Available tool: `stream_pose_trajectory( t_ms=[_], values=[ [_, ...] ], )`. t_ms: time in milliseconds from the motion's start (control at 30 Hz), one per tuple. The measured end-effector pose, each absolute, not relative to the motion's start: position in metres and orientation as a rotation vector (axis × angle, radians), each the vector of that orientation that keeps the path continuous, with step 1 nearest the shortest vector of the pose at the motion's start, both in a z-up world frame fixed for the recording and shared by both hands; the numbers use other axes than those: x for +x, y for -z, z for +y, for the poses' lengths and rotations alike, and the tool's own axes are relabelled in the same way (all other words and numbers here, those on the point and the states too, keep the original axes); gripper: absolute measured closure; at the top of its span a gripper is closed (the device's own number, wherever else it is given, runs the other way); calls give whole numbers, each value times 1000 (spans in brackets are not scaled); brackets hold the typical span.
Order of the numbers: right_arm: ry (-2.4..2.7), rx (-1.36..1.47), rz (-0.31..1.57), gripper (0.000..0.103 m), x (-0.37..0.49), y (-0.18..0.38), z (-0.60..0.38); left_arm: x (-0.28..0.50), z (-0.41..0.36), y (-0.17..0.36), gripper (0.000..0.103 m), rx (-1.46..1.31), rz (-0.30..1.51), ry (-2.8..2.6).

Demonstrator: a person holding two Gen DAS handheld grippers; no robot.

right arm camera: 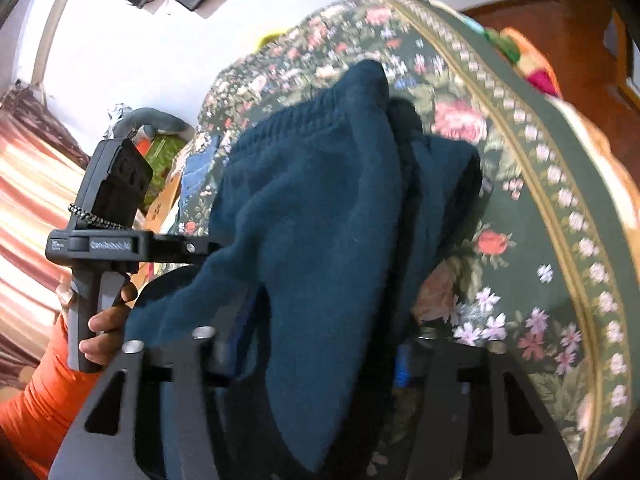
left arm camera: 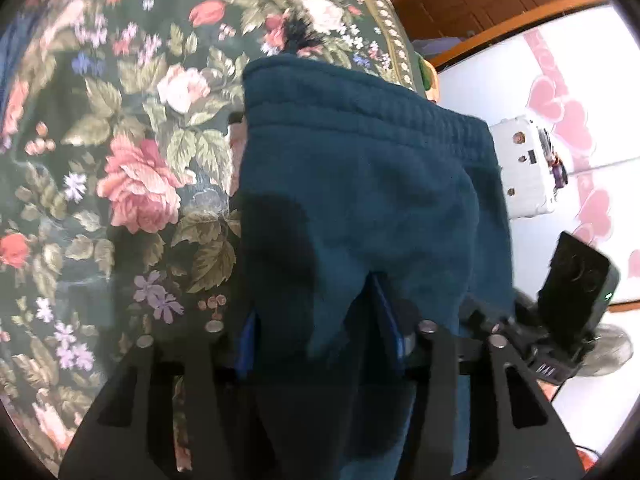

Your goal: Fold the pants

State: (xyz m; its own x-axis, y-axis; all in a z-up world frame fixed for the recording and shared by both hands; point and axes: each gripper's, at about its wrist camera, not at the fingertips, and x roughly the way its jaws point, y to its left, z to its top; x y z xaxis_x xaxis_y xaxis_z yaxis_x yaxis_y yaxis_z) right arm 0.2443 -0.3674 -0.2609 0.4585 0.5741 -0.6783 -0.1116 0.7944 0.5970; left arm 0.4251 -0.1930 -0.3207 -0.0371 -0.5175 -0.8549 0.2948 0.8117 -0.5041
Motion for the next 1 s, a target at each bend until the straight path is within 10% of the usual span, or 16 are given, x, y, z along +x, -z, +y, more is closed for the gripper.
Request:
stream_pose_trajectory(
  t_ms=[233, 1000],
  values=[
    [-475, 443, 959, 75, 233, 226, -364, 395, -195, 278, 71, -57, 1326, 662],
    [-742, 186, 601, 79, 282, 63, -198, 357, 9, 95, 76, -180, 754, 371]
  ],
)
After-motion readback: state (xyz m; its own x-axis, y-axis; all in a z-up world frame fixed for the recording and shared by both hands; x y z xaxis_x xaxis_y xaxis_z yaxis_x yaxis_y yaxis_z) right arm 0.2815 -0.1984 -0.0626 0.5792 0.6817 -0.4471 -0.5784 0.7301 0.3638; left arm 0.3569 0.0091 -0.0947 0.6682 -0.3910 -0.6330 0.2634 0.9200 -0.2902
